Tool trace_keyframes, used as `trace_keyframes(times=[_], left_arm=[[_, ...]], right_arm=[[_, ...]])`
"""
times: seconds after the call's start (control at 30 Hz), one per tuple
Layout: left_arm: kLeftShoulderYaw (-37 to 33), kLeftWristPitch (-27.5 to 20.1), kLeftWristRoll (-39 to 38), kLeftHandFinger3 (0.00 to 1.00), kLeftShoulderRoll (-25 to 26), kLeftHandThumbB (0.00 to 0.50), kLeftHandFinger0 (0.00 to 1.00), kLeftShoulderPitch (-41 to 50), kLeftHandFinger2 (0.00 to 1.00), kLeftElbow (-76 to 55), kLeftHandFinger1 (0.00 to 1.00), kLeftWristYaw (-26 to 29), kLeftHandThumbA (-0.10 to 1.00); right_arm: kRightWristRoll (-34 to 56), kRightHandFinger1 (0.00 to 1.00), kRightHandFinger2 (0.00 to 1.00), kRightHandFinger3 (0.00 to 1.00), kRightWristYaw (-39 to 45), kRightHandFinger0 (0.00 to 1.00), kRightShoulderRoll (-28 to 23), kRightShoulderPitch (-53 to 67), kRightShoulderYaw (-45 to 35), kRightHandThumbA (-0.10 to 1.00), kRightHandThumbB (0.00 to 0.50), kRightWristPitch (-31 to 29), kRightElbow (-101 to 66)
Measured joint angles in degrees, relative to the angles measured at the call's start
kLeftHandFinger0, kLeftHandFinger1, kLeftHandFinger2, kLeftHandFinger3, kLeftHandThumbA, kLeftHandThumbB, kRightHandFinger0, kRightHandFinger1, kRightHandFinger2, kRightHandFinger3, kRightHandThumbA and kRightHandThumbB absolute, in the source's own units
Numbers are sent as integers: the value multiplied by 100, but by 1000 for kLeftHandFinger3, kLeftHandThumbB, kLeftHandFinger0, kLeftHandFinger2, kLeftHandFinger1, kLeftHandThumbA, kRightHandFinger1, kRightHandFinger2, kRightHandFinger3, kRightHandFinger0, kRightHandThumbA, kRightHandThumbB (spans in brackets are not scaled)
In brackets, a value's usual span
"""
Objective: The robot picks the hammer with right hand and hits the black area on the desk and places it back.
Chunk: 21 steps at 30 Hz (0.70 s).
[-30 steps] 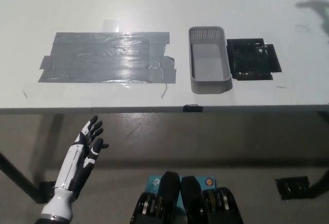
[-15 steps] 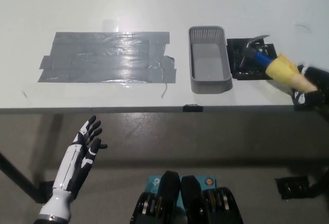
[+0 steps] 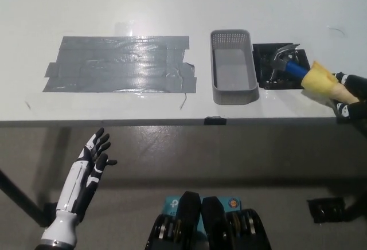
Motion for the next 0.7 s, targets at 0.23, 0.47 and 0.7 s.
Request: trace_keyframes(times=[0.23, 0.47, 0.7], left_arm=[[12, 0, 3, 1000, 0, 0, 751, 19, 1000, -8, 946, 0, 928], [13, -3, 3, 1000, 0, 0, 741, 54, 1000, -24, 939, 0, 927], [13, -5, 2, 1000, 0, 0, 727, 107, 1000, -57, 925, 0, 936]], right_arm=[[78, 758, 993, 1000, 5, 350, 108, -373, -596, -100, 101, 238, 66], [369, 660, 939, 999, -138, 237, 472, -848, -1366, -100, 111, 326, 499], [488, 787, 966, 1000, -427, 498, 1063, -886, -1528, -2, 165, 320, 1849]])
